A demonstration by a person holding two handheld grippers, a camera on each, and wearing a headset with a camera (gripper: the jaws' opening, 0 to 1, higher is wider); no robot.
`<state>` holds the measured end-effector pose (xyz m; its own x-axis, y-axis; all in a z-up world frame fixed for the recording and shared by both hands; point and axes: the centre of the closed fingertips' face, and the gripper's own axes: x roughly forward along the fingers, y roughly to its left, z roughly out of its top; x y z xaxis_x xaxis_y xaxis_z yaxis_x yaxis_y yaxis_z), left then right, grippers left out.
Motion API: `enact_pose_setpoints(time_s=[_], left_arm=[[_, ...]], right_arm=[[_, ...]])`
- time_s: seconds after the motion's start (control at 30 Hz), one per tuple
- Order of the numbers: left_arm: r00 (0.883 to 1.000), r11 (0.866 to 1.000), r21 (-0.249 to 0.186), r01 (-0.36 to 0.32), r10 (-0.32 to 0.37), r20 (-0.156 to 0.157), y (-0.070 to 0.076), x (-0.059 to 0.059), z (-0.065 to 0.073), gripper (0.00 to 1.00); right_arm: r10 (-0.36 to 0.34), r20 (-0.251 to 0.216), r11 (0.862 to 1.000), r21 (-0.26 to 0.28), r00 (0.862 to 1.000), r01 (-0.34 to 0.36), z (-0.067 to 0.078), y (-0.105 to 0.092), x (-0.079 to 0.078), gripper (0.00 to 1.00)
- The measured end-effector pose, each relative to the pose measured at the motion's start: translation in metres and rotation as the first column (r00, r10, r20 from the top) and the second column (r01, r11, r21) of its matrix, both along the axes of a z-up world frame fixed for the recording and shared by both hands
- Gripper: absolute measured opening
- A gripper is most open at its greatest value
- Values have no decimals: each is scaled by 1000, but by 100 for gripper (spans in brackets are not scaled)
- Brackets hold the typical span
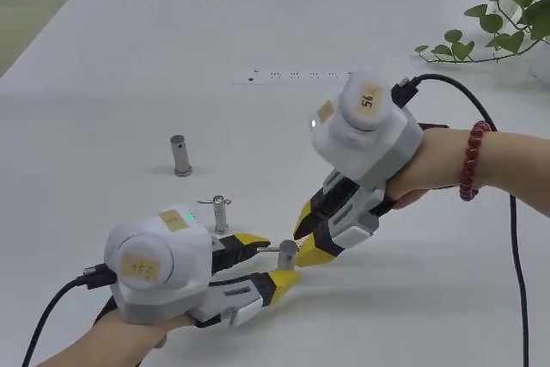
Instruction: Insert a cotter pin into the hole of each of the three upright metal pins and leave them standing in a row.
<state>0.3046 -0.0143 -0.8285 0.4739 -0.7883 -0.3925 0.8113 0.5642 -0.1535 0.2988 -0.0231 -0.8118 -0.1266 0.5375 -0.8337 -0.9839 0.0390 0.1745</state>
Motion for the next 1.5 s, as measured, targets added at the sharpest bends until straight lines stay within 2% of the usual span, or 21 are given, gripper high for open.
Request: enact_pose_setpoints(time_s=[0.23, 0.73, 1.1, 1.23, 1.43, 1.5], left_arm=[[1000, 1000, -18, 2, -2, 14, 11, -5, 12, 40], [999, 998, -40, 40, -39, 27, 20, -21, 28, 50], [999, 998, -49, 37, -35, 38, 28, -32, 39, 57], [999, 997, -64, 35, -33, 32, 29, -36, 44, 60], [998, 998, -51, 42, -40, 45, 30, -40, 47, 64], [999, 998, -57, 37, -35, 39, 31, -40, 48, 65]], right_arm=[[-17, 25, 999, 37, 1000, 16, 3, 5, 0, 28], [-34, 65, 995, 93, 997, 28, 1, 13, -2, 28], [-47, 91, 991, 129, 995, 35, -5, 16, -4, 25], [-51, 99, 990, 136, 994, 38, -9, 16, -4, 23], [-62, 111, 986, 160, 992, 43, -10, 18, -2, 18], [-66, 117, 986, 163, 991, 47, -11, 18, 0, 17]])
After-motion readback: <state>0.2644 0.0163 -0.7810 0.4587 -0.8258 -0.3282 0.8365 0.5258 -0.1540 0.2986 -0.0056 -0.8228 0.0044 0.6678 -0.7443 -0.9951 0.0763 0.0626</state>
